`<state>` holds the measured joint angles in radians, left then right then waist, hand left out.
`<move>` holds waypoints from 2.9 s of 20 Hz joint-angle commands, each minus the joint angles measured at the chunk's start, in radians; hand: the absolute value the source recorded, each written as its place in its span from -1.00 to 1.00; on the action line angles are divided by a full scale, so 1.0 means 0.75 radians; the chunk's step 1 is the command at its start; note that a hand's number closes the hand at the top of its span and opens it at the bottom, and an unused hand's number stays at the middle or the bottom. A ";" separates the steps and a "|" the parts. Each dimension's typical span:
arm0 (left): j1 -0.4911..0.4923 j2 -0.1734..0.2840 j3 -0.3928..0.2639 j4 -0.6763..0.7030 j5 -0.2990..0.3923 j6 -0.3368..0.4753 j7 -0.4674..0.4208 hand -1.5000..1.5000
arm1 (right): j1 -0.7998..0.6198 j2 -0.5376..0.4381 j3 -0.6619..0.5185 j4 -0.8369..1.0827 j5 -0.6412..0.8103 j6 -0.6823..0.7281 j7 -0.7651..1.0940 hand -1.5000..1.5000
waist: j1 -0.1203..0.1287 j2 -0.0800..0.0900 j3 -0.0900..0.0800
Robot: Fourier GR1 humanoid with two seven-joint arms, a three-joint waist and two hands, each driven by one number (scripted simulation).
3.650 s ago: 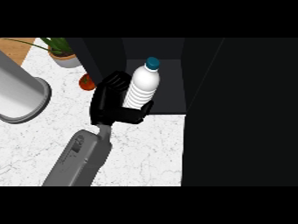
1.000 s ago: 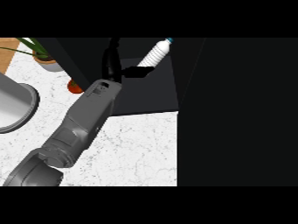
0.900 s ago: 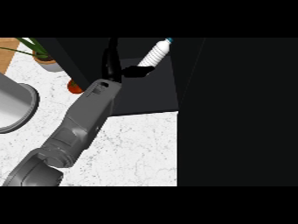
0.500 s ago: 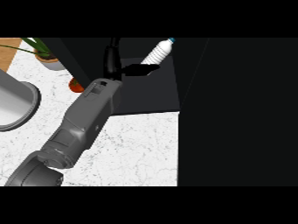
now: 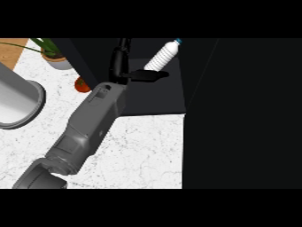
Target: Pick up the bottled water, place it into the cabinet and close the cabinet
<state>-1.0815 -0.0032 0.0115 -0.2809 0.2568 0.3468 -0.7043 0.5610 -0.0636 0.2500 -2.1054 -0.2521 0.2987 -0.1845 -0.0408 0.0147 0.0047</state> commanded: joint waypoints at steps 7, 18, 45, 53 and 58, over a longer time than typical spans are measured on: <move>0.240 0.050 -0.037 -0.207 0.120 -0.161 -0.057 -1.00 | 0.017 0.028 0.029 -0.009 0.044 -0.056 0.020 -1.00 | 0.101 -0.038 -0.007; 0.505 0.036 -0.294 -0.709 0.254 -0.174 0.188 -1.00 | 0.052 -0.001 -0.025 -0.094 -0.010 -0.073 0.061 -1.00 | 0.156 -0.061 -0.006; 1.927 0.482 -0.609 -2.502 0.246 -0.031 0.379 -1.00 | 0.064 -0.226 0.462 -0.275 0.385 0.139 0.181 1.00 | 0.079 -0.028 -0.009; 2.257 0.644 -0.362 -2.695 0.476 -0.258 0.295 -1.00 | -0.063 -0.166 0.604 -0.312 0.512 0.098 0.294 1.00 | 0.097 -0.024 -0.010; 2.405 0.674 -0.307 -2.766 0.524 -0.346 0.247 -1.00 | -0.090 -0.122 0.653 -0.343 0.509 0.090 0.390 1.00 | 0.126 -0.024 -0.011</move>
<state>0.6476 0.4727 -0.2830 -2.3107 0.5856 0.1494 -0.4939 0.5541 -0.2555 0.5324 -2.4048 0.1200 0.3845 0.0161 0.0370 -0.0096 -0.0059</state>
